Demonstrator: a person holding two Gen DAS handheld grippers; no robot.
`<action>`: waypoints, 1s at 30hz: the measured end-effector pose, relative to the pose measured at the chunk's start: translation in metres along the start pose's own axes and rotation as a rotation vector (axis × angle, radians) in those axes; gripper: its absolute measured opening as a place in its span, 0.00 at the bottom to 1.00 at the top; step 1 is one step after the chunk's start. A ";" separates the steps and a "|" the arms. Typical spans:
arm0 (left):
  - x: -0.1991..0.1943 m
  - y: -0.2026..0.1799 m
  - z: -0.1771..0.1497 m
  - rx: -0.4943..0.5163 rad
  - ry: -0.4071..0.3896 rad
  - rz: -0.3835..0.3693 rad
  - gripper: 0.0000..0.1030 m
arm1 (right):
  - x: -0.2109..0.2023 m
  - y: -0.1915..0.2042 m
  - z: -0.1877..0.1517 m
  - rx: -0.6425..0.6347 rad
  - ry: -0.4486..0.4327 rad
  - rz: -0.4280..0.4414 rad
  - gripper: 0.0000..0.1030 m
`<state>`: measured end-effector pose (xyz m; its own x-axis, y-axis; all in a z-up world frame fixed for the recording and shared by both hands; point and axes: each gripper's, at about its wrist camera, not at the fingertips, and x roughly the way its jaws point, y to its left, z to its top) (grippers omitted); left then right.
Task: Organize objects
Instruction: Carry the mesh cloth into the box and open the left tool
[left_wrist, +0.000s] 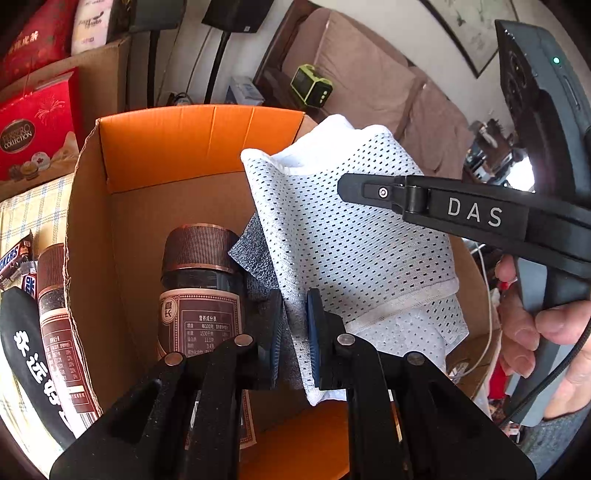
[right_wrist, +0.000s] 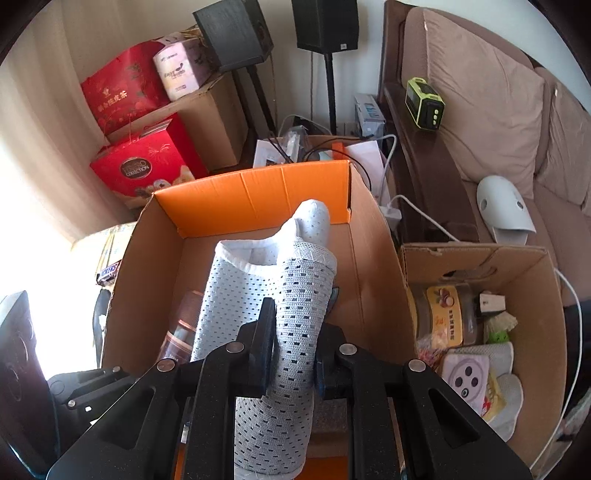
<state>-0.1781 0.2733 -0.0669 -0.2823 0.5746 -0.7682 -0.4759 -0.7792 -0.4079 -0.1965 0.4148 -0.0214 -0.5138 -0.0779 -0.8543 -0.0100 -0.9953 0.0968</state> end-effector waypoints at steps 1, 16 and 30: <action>-0.002 -0.001 0.001 -0.003 0.001 -0.012 0.12 | -0.002 0.001 0.003 -0.001 0.008 -0.013 0.16; -0.002 -0.020 0.009 0.039 -0.005 -0.017 0.12 | -0.021 -0.006 0.006 -0.025 0.014 -0.128 0.17; 0.005 0.009 -0.017 0.084 0.058 0.150 0.11 | -0.004 -0.008 -0.011 0.018 -0.038 -0.096 0.41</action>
<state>-0.1701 0.2649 -0.0830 -0.3083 0.4362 -0.8454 -0.5007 -0.8300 -0.2456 -0.1853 0.4227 -0.0242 -0.5418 0.0207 -0.8402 -0.0763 -0.9968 0.0247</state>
